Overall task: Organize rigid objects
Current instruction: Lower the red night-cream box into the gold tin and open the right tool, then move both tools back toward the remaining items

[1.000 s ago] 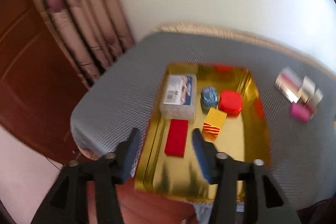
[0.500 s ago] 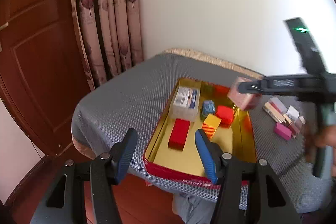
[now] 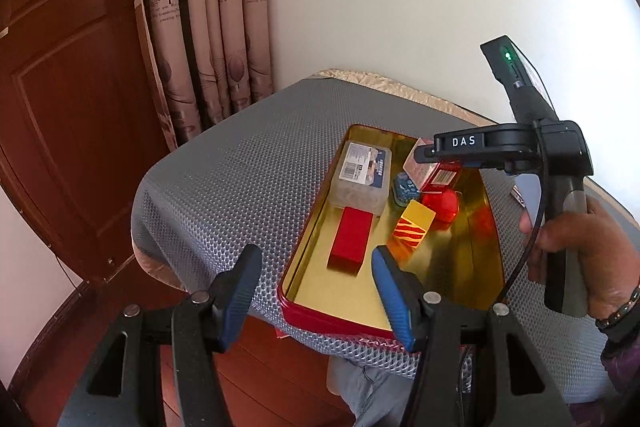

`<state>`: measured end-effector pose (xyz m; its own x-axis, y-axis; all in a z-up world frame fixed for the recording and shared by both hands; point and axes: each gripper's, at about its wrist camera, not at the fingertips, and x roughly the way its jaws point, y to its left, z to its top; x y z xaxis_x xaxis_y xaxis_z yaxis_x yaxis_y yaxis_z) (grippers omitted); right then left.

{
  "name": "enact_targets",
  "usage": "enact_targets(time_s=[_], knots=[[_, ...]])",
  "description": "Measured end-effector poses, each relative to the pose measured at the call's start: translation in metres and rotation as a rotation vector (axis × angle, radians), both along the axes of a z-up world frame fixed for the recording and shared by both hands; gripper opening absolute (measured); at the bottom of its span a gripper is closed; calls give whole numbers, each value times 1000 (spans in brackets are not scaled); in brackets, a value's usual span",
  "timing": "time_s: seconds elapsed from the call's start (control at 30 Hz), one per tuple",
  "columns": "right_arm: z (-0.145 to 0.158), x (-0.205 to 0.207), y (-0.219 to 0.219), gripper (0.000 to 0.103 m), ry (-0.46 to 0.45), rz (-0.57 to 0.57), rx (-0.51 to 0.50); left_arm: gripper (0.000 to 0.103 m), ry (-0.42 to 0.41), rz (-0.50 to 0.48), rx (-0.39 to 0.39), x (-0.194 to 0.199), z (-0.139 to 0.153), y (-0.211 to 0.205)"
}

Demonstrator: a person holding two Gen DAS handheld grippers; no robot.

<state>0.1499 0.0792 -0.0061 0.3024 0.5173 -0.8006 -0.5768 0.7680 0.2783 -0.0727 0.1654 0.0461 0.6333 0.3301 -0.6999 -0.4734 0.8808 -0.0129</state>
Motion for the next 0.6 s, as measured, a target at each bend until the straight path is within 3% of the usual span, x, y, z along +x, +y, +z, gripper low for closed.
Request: enact_targets(time_s=[0.1, 0.23, 0.3, 0.37, 0.47, 0.53, 0.6], knots=[[14, -4, -19, 46, -31, -28, 69, 59, 14, -5, 5, 1, -2, -3], [47, -16, -83, 52, -70, -82, 262, 59, 29, -17, 40, 2, -1, -11], [61, -33, -122, 64, -126, -94, 290, 59, 13, -35, 52, 0, 2, -16], [69, -59, -170, 76, -226, -145, 233, 59, -31, -104, 31, -3, 7, -25], [51, -92, -235, 93, -352, -240, 1, 59, -62, -236, -14, -3, 12, -46], [25, -99, -273, 94, -349, -301, -122, 59, -35, -326, -38, 3, 13, -70], [-5, -96, -315, 94, -279, -382, -190, 64, -5, -429, -40, 14, 13, -99]])
